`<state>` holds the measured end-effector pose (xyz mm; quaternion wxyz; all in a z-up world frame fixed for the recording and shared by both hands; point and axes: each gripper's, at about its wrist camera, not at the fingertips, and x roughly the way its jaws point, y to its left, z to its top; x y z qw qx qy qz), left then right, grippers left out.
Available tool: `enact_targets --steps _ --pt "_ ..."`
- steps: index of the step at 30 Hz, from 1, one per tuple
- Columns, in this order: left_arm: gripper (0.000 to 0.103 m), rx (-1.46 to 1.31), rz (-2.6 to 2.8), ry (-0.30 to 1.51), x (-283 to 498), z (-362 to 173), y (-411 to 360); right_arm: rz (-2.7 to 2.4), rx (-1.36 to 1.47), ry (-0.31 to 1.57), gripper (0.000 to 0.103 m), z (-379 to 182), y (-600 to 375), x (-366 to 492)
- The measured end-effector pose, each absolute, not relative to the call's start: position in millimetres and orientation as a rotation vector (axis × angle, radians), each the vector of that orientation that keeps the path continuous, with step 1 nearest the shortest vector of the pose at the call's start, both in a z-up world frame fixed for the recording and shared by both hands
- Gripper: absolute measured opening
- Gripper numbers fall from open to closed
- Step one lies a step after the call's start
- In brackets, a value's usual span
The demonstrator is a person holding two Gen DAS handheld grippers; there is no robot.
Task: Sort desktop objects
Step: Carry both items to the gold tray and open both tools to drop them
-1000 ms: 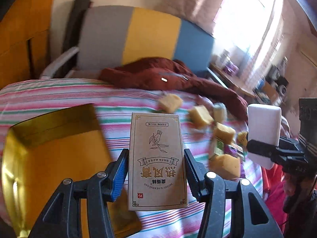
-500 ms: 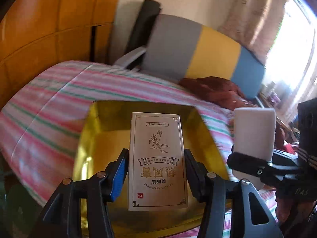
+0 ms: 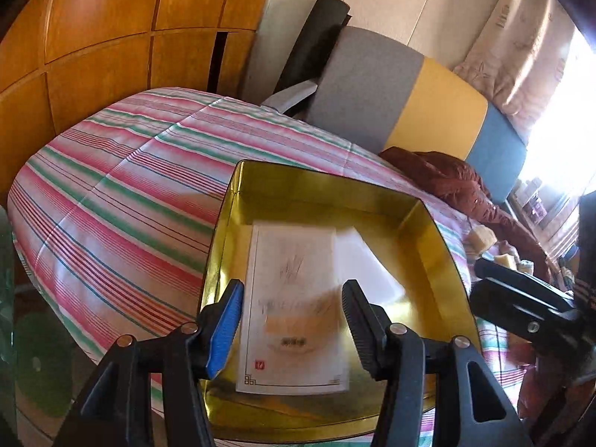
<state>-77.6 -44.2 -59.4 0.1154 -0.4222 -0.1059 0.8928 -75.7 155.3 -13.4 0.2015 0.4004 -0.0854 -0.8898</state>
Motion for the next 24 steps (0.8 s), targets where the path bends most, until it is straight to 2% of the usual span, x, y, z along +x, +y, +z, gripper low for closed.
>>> enact_targets --steps 9,18,24 --pt "0.055 -1.194 2.618 -0.289 -70.5 -46.8 -37.4 -2.668 0.861 -0.143 0.102 39.3 159.4 -33.9" --pt "0.055 -1.178 2.554 -0.237 -56.5 -41.5 -13.4 -2.800 0.902 -0.298 0.102 37.5 207.9 -14.4" --pt "0.057 -1.156 2.459 -0.139 -44.6 -36.9 24.2 -2.906 0.970 -0.391 0.102 25.7 267.3 11.8"
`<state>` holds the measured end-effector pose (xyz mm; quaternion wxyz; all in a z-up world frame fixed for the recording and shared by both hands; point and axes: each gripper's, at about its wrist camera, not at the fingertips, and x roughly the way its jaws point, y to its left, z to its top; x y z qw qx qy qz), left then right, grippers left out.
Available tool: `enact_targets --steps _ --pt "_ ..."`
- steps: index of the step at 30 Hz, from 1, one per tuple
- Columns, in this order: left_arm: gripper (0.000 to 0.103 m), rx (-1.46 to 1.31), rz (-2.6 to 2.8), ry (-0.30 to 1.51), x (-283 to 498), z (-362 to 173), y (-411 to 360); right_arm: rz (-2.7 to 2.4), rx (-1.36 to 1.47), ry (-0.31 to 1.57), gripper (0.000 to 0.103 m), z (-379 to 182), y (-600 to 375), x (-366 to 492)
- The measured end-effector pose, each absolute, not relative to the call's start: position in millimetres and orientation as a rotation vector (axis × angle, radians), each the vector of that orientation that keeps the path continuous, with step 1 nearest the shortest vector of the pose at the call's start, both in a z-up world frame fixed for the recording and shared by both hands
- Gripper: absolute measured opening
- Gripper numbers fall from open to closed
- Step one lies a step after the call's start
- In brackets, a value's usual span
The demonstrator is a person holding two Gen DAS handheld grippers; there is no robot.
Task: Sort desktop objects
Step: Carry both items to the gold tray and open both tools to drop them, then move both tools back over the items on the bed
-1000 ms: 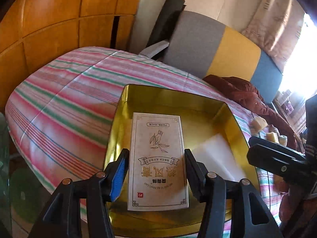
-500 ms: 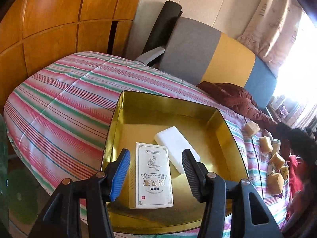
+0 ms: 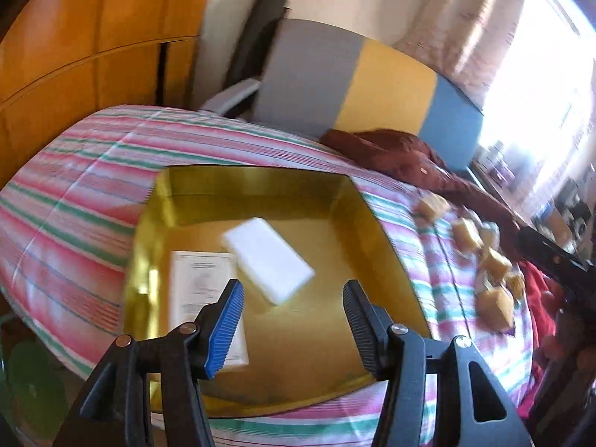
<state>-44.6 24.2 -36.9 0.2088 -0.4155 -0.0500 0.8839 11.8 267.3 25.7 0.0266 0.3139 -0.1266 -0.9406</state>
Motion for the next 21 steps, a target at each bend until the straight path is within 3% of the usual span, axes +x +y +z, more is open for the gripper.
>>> enact_targets --steps 7,21 --pt "0.059 -1.109 2.288 0.008 -25.8 -30.0 87.7 -3.050 1.062 -0.541 0.103 10.7 355.6 57.1" --pt "0.074 -1.045 1.929 0.256 24.7 -31.5 238.3 -3.263 1.163 -0.919 0.103 -12.1 505.9 127.4"
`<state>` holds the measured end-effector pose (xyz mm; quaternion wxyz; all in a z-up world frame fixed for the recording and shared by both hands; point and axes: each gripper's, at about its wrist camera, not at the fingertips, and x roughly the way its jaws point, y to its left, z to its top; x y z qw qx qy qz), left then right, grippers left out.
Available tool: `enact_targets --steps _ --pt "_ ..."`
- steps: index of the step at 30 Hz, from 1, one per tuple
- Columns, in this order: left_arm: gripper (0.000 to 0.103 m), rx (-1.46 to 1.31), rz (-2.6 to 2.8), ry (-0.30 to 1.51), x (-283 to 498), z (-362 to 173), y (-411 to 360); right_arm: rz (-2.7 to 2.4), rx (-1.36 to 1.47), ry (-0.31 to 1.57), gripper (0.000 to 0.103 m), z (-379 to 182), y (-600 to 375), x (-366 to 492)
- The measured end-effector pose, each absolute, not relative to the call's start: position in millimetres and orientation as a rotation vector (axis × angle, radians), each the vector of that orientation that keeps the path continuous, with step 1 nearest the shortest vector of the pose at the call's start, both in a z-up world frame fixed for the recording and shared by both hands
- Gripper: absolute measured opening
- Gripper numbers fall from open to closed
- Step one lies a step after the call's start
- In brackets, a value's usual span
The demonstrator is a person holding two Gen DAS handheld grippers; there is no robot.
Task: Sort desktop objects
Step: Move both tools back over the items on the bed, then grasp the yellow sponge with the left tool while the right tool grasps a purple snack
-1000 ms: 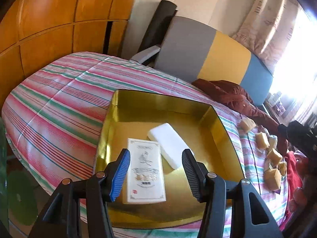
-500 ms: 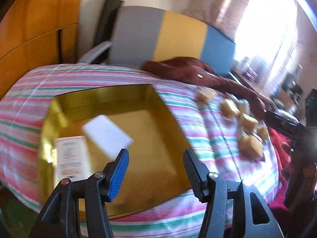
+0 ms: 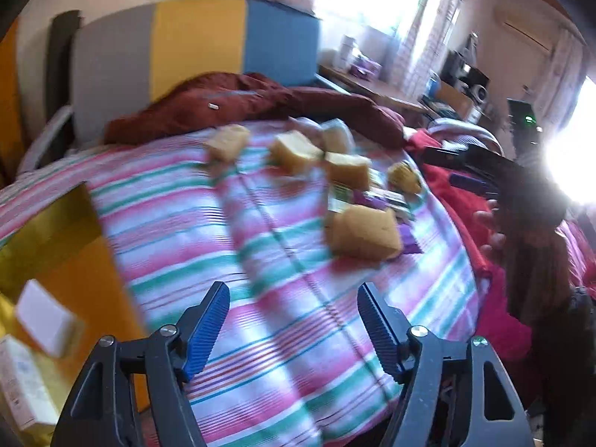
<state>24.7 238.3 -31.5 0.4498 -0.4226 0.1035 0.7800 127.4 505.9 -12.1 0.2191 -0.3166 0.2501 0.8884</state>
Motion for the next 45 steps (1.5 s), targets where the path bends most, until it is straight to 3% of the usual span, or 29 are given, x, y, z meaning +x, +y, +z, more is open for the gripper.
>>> enact_targets --steps 3,23,25,41,45 --pt "0.082 -1.043 1.897 0.276 31.8 -34.5 262.2 2.423 -0.879 0.763 0.103 -26.3 523.1 133.7" --pt "0.091 -1.047 1.835 0.390 40.5 -60.5 368.0 2.414 -0.884 0.909 0.103 -38.4 536.8 137.9" --pt "0.103 -1.048 1.844 0.393 39.5 -63.4 374.7 2.422 -0.891 0.903 0.103 -38.2 535.3 136.1" --pt "0.103 -1.129 1.870 0.481 27.7 -94.5 408.5 2.408 -0.955 0.919 0.102 -46.3 536.6 130.0" --pt "0.095 -1.152 1.849 0.472 23.3 -101.9 413.1 2.384 -0.977 0.925 0.102 -50.8 539.2 129.2"
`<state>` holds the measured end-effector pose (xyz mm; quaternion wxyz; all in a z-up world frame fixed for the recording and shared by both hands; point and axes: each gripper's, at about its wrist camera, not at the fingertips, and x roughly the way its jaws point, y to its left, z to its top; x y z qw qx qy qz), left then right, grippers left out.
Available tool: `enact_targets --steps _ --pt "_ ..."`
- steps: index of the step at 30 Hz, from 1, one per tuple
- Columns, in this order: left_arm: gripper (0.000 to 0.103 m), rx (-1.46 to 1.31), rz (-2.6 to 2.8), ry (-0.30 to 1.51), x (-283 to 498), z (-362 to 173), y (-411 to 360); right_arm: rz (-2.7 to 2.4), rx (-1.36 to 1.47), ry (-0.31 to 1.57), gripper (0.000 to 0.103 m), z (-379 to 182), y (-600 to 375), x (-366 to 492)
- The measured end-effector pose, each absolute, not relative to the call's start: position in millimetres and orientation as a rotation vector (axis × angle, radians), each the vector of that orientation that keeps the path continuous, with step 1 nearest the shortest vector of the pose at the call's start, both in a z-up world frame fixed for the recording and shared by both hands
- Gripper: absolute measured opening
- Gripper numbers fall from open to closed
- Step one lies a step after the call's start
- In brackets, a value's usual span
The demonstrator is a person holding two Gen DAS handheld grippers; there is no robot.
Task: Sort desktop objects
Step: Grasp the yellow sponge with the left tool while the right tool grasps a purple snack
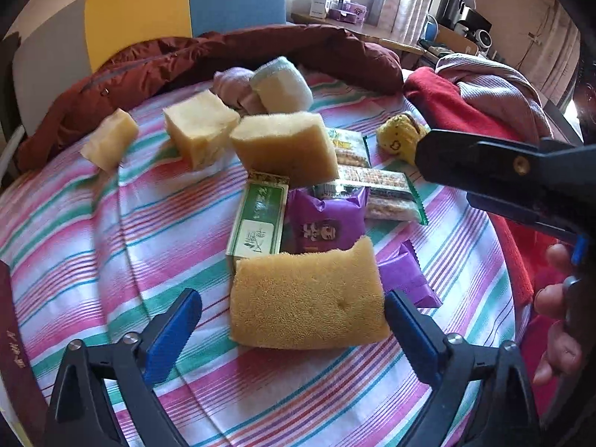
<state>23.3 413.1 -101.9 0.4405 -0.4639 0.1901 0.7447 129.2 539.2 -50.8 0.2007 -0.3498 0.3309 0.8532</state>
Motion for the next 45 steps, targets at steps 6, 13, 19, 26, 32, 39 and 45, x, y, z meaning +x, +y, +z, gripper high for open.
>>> enact_targets --steps 6,13,19,26,32,39,45 --pt "0.074 -1.118 1.821 0.418 26.7 -99.8 402.5 2.324 -1.067 0.903 0.101 -64.0 542.1 125.2" --pt "0.072 -1.132 1.869 0.306 16.2 -94.9 356.3 2.313 -1.217 0.840 0.091 -78.7 531.5 114.4" --pt "0.073 -1.170 1.911 0.246 8.0 -93.1 323.0 2.308 -1.345 0.758 0.091 -91.9 514.2 102.4" --pt "0.073 -1.201 1.930 0.223 9.4 -96.7 297.6 2.248 -1.485 0.612 0.071 -110.3 501.8 92.7" --pt "0.073 -1.186 1.948 0.214 12.9 -92.4 285.7 2.266 -1.471 0.547 0.049 -108.0 497.2 93.4" --pt "0.073 -1.145 1.978 0.188 13.5 -79.5 272.4 2.295 -1.449 0.538 0.045 -99.1 492.6 99.8" --pt "0.073 -1.100 2.012 0.148 10.4 -61.0 253.1 2.340 -1.358 0.606 0.045 -82.6 494.8 107.6"
